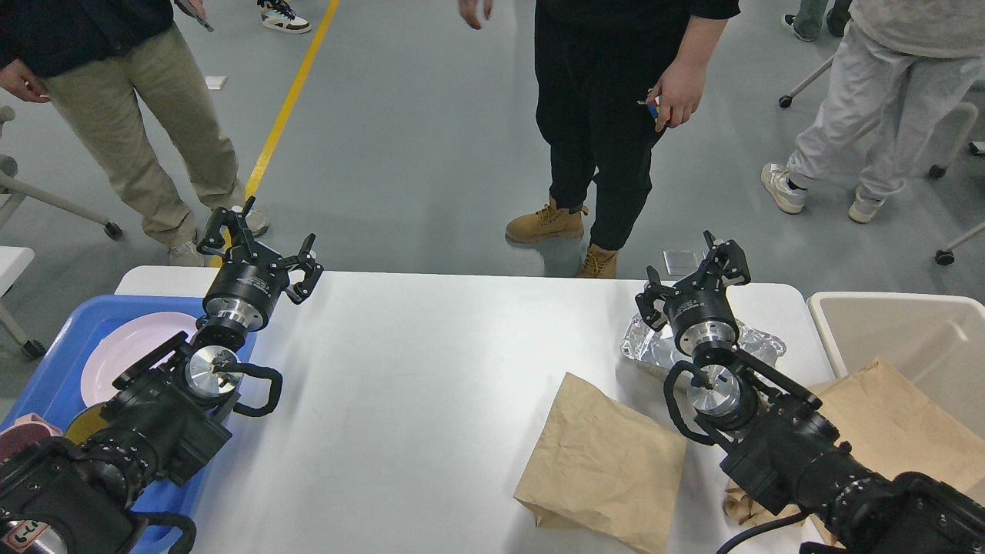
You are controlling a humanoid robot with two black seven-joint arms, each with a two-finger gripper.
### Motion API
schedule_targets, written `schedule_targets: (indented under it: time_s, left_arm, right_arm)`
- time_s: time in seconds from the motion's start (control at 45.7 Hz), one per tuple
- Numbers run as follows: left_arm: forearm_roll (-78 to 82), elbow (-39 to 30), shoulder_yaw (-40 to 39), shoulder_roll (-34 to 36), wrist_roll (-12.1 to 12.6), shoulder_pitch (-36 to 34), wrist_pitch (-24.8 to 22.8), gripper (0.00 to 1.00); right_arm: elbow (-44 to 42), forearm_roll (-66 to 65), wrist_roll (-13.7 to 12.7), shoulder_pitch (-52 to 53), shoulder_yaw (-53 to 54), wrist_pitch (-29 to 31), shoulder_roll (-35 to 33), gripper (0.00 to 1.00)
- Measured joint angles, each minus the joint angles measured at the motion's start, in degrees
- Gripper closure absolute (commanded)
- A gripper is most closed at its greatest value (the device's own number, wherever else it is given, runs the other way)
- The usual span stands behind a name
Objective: Tidy desktop
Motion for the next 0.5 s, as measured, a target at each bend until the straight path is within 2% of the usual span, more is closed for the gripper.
schedule_targets:
  time_s: [0.197, 0.503]
  left_arm:
    - [0.0, -0.04, -0.04, -0.03, -0.17, 0.0, 0.0, 0.03]
    - [-0.03, -0.04, -0.04, -0.02, -0.22, 0.0, 0.0, 0.03]
  right_arm:
    - [1.76, 0.01, -0.08, 2.44, -0.03, 0.16, -0.61, 0.0]
    - [2.36, 0.01, -0.09, 9.43, 0.51, 0.27, -5.22, 0.0]
